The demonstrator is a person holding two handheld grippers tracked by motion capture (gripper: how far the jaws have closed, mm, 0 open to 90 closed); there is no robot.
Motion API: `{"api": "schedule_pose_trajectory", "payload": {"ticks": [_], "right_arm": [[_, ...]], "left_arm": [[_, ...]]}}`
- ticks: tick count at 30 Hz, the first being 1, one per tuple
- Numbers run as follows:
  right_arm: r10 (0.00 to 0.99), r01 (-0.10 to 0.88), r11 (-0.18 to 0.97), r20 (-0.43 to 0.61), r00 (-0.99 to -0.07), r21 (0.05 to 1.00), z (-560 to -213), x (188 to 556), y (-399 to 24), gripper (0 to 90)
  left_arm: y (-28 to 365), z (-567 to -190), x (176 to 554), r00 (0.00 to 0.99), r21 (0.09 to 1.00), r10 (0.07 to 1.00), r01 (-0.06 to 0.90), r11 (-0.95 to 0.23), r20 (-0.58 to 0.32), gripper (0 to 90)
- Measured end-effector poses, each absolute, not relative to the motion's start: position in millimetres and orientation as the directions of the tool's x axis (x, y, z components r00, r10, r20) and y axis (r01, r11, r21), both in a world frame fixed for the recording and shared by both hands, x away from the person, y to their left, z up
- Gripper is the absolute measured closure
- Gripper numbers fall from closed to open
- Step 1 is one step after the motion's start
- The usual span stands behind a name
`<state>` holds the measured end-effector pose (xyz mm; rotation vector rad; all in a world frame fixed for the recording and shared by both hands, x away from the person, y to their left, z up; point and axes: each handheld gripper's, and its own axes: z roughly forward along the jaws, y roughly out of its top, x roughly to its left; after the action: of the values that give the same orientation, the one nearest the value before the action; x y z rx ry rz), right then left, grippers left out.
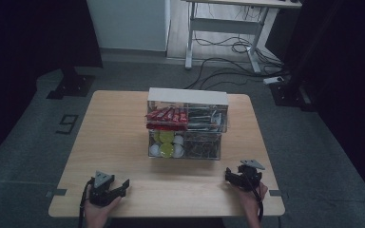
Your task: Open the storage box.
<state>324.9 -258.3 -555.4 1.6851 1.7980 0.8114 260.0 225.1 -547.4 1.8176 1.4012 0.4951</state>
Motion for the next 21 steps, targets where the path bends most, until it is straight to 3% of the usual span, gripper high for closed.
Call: {"api": "schedule_pose_trajectory", "payload": {"ticks": [16, 21], "right_arm": [[0.993, 0.664, 0.07, 0.012, -0.118, 0.745, -555.1, 318.6, -262.8, 17.6], [0.994, 0.665, 0.064, 0.014, -0.111, 0.744, -553.9, 316.6, -266.8, 23.1]], "left_arm": [[216.4, -545.9, 259.8, 0.349, 0.767, 0.929, 0.628, -0.132, -0.125, 32.3], [213.5, -546.9, 260.2, 0.352, 0.763, 0.929, 0.63, -0.147, -0.112, 32.3]]}}
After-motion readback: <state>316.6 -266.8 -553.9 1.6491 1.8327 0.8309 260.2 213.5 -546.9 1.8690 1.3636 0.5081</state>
